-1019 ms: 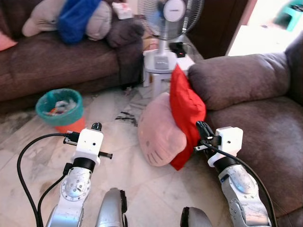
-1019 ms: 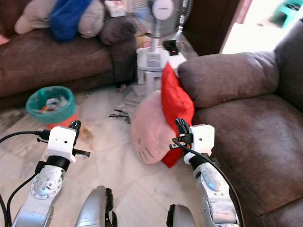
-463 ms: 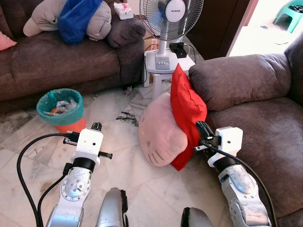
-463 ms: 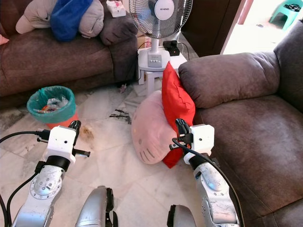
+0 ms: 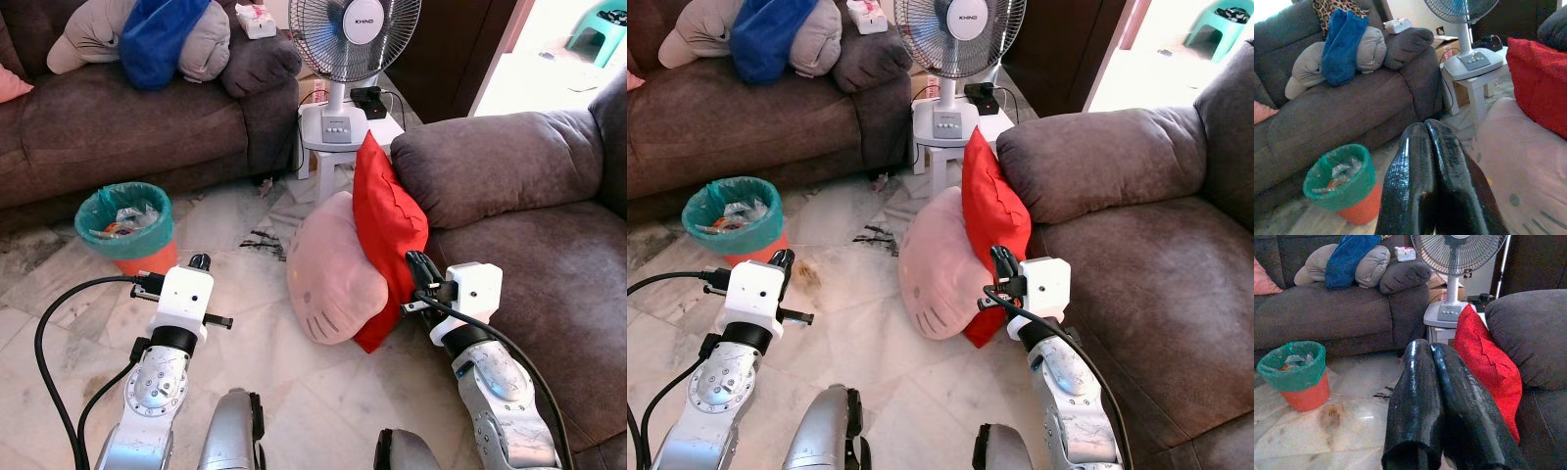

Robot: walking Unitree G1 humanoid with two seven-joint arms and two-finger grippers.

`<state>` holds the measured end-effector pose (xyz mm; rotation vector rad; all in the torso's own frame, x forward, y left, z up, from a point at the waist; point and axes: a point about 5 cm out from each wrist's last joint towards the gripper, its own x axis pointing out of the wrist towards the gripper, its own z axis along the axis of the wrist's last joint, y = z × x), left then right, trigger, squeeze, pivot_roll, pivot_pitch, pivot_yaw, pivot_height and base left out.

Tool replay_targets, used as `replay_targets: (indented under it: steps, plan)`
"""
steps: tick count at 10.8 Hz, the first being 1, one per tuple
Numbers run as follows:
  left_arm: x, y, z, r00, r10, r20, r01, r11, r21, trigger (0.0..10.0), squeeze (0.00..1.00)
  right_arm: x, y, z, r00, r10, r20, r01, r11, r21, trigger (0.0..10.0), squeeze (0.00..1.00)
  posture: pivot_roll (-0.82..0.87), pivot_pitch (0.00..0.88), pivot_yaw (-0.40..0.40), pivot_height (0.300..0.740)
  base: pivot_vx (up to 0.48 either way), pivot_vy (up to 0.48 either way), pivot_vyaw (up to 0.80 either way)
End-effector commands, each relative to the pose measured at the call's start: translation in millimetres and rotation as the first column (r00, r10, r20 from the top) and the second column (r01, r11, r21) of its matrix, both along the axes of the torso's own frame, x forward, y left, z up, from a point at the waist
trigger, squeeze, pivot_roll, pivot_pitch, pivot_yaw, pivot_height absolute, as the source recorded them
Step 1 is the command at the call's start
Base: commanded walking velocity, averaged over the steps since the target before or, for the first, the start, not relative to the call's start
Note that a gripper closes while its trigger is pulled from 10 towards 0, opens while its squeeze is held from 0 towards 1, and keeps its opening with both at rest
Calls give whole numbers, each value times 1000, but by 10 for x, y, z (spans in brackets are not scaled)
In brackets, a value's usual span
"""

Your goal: Move the pillow to the sofa from floor

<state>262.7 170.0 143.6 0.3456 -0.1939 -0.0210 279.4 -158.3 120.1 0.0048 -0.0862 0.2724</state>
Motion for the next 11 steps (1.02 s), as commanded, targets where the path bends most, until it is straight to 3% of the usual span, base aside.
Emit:
replay_targets:
  steps: [1, 11]
  plan:
    - [-11, 15, -1, 1000, 6, -5, -6, 1000, -1, 10000, 0, -8, 8, -4, 1000, 5, -10, -5, 1000, 0, 10000, 0, 43, 134, -33, 611, 0, 0, 0]
    - [-10, 17, -10, 1000, 7, -7, -7, 1000, -3, 10000, 0, -5, 13, -20, 1000, 6, -20, -6, 1000, 0, 10000, 0, 45, 135, -33, 611, 0, 0, 0]
